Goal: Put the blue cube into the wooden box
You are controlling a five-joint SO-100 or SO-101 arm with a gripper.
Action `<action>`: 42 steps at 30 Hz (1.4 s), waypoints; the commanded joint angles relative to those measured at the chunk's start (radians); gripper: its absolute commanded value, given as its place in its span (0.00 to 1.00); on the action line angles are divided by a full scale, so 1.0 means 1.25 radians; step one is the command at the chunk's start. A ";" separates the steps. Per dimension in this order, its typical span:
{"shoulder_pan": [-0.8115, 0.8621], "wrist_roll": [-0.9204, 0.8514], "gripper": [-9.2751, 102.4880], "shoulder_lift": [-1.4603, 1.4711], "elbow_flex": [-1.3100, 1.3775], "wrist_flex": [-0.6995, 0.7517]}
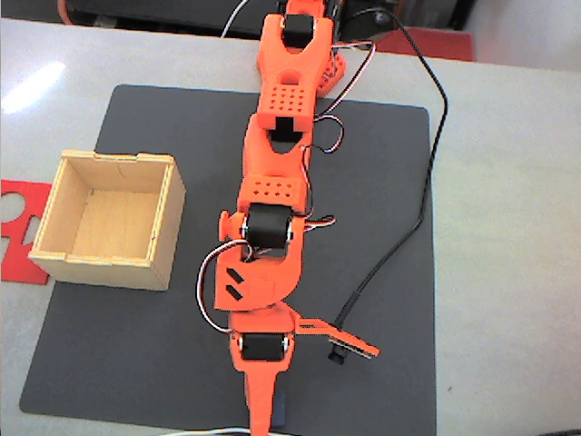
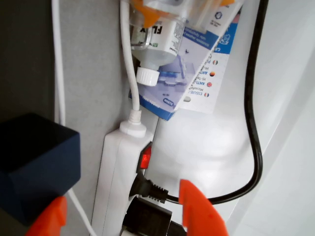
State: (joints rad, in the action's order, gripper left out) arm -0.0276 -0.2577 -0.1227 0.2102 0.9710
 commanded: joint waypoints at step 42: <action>-0.020 0.013 0.31 -0.131 0.020 0.599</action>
State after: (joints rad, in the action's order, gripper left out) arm -0.0414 -0.2270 -0.2102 0.2209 1.6736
